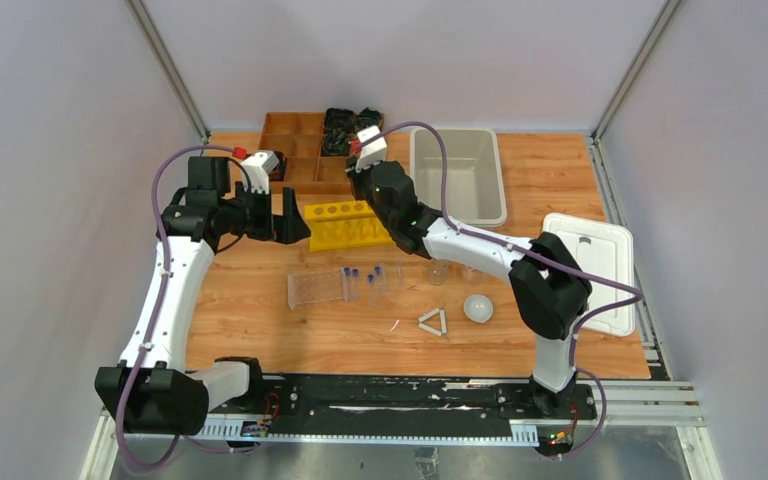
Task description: Organize the chemistry lab equipment
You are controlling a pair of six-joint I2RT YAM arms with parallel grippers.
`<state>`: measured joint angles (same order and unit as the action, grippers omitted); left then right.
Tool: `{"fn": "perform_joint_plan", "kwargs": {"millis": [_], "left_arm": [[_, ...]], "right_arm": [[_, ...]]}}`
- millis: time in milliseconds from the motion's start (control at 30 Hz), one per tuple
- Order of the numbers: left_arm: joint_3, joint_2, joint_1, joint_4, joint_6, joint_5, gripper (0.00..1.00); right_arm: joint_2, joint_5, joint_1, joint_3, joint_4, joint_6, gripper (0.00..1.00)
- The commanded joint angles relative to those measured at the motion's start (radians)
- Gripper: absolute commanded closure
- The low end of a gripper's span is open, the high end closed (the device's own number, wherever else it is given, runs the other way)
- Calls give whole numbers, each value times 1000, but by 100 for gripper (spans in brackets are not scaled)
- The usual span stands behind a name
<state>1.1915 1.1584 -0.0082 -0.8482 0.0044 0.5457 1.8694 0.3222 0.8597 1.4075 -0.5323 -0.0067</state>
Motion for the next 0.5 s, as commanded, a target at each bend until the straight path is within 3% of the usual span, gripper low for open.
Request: {"fn": "perform_joint_plan", "kwargs": {"millis": [0,467], "left_arm": [[28,4,5,5,19,-6,0],[15,-4,5,5,53,-27,0]], "right_arm": [[14,-3,-7,-18,-50,46,100],[17,-3,-7,-50,-37,51,100]]}}
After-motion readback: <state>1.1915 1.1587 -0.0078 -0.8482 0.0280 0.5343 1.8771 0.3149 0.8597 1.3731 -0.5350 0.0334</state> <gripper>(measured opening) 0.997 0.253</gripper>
